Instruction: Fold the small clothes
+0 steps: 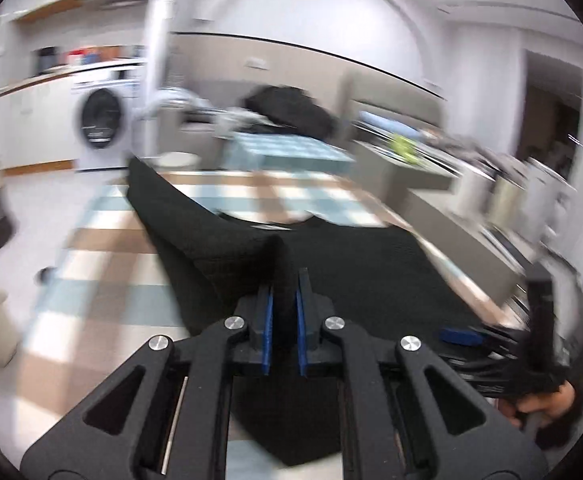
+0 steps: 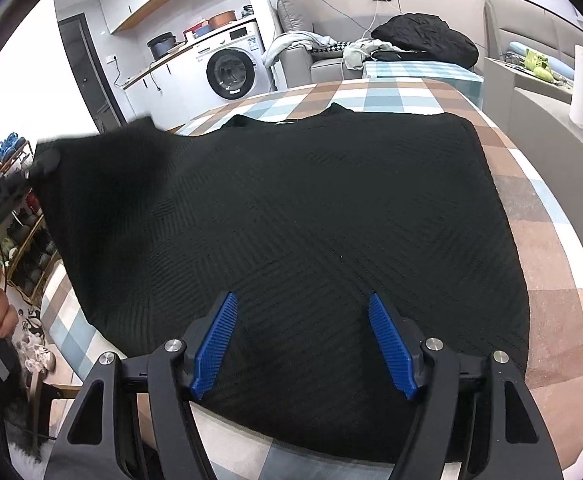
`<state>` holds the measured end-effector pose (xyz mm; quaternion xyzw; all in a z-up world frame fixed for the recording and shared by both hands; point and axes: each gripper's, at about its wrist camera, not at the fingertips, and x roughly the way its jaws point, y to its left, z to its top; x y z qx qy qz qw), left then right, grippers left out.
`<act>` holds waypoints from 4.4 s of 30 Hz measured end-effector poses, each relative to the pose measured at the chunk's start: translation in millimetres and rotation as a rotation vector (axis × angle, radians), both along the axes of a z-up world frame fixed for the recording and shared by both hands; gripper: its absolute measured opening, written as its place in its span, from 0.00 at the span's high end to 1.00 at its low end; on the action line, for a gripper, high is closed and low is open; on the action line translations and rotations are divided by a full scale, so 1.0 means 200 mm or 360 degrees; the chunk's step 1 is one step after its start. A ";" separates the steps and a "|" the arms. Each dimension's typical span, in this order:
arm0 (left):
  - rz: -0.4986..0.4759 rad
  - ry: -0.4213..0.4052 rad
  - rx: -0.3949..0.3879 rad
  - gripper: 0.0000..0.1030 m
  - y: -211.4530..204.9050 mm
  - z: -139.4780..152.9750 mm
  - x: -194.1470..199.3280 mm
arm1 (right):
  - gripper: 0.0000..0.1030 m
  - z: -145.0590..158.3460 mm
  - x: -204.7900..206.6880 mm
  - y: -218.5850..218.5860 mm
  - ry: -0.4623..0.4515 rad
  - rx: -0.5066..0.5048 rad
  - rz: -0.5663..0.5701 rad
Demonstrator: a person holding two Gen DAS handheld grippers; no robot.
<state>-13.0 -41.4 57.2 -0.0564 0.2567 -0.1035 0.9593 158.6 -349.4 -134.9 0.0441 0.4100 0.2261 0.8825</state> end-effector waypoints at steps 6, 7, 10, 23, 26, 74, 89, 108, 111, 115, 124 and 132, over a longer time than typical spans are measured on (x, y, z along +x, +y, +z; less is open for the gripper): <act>-0.0366 0.0303 -0.0029 0.93 -0.34 -0.25 0.06 | 0.32 0.00 0.00 0.00 -0.0001 0.0006 0.0001; -0.0386 0.0356 -0.0023 0.93 -0.35 -0.29 0.07 | 0.32 0.00 -0.01 0.00 0.0001 0.0011 0.0002; -0.0413 0.0418 -0.0027 0.87 -0.34 -0.33 0.02 | 0.32 0.00 0.00 -0.02 0.0027 0.0028 -0.0006; -0.0048 0.0347 -0.0099 0.42 0.19 -0.30 -0.03 | 0.32 0.14 0.12 -0.04 0.0184 0.0451 0.0012; 0.0018 0.0365 -0.0119 0.42 0.28 -0.33 0.00 | 0.32 0.15 0.16 0.08 0.0248 0.0523 0.0106; -0.0041 0.0509 0.0063 0.41 0.20 -0.50 0.03 | 0.52 0.09 0.16 0.36 0.0272 0.0397 0.0345; -0.0015 0.0481 0.0016 0.40 0.23 -0.48 0.03 | 0.92 0.07 -0.04 0.32 0.0124 0.0129 0.0501; -0.0075 0.0458 0.0032 0.40 0.18 -0.46 0.01 | 0.66 0.14 0.00 0.19 0.0203 0.0233 0.0300; -0.0078 0.0466 0.0039 0.40 0.17 -0.46 0.01 | 0.66 0.10 0.18 0.24 0.0257 0.0295 0.0205; -0.0072 0.0466 0.0026 0.40 0.18 -0.46 0.01 | 0.71 0.03 0.40 0.34 0.0395 0.0337 0.0135; -0.0074 0.0493 0.0010 0.40 0.20 -0.48 0.02 | 0.87 0.12 0.38 0.33 0.0189 0.0114 0.0052; -0.0083 0.0497 0.0018 0.40 0.19 -0.49 0.02 | 0.59 0.06 0.07 0.23 0.0303 0.0299 0.0365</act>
